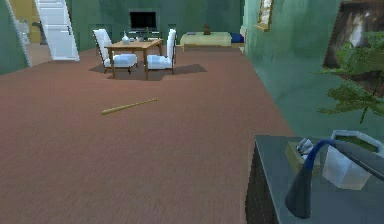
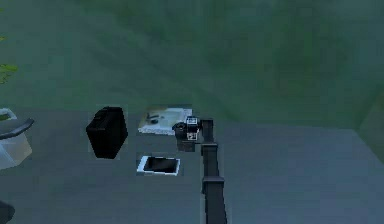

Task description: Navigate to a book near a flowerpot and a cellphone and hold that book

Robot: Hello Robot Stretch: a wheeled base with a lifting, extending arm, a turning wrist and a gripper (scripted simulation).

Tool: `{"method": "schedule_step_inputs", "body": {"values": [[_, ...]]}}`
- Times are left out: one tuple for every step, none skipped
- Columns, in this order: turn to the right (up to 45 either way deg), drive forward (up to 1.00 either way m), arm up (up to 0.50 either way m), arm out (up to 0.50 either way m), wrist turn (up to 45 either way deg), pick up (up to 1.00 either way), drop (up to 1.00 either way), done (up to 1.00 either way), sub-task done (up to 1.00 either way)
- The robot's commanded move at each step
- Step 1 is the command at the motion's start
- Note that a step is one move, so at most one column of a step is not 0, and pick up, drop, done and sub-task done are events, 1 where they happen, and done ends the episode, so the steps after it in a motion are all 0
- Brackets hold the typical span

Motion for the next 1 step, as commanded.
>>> {"method": "schedule_step_inputs", "body": {"values": [[0.0, 0.00, 0.00, 0.00, 0.0, 0.00, 0.00, 1.00, 0.00]]}}
